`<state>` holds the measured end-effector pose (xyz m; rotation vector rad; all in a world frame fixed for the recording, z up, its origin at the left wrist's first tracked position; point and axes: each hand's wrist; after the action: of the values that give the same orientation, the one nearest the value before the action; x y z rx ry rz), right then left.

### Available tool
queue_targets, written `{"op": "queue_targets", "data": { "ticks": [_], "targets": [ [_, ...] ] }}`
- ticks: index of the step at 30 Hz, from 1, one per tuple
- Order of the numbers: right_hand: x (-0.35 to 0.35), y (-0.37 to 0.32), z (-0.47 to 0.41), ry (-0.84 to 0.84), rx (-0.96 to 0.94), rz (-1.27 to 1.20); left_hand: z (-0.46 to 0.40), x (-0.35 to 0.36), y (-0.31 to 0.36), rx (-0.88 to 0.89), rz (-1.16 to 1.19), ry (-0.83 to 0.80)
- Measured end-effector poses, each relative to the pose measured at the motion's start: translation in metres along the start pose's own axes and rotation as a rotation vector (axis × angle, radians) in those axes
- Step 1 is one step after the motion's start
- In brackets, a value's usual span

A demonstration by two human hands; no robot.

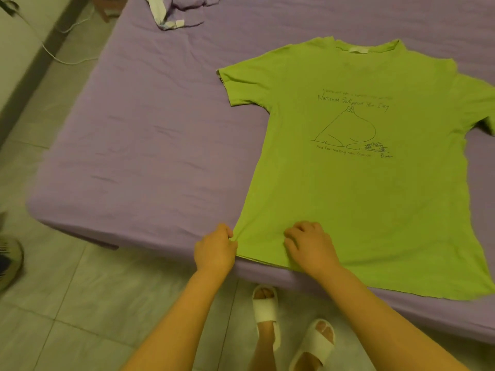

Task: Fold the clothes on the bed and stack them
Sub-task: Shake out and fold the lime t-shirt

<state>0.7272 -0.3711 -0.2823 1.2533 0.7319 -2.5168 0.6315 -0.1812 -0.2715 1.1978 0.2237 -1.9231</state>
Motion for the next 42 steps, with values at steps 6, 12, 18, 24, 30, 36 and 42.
{"op": "queue_targets", "data": {
  "ticks": [6, 12, 18, 24, 30, 36, 42],
  "targets": [
    [-0.014, 0.023, 0.007, -0.187, 0.146, -0.05, -0.009, 0.004, 0.046, 0.246, -0.351, 0.084],
    [-0.051, 0.066, 0.01, -0.038, 0.205, -0.007, -0.019, 0.009, 0.129, 0.485, -0.309, -0.102],
    [-0.078, 0.111, 0.003, -0.035, 0.251, -0.021, -0.029, 0.027, 0.197, 0.538, -0.294, -0.174],
    [-0.119, 0.17, -0.035, 0.057, 0.21, -0.027, -0.056, 0.036, 0.272, 0.564, -0.312, -0.174],
    [-0.175, 0.244, -0.081, 0.1, 0.207, -0.031, -0.099, 0.043, 0.36, 0.572, -0.35, -0.157],
    [-0.218, 0.318, -0.125, 0.18, 0.212, 0.002, -0.139, 0.044, 0.444, 0.645, -0.406, -0.132],
    [-0.254, 0.387, -0.163, 0.366, 0.22, 0.003, -0.175, 0.048, 0.51, 0.764, -0.505, -0.117]
  ]
}}
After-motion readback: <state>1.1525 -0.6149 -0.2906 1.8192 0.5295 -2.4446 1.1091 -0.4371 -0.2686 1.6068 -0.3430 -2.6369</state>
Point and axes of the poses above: each hand's wrist, its own z-axis away from the middle knuckle, its own x-axis out of the palm, y = z × x, and after that the axes turned 1 degree about -y, right-handed
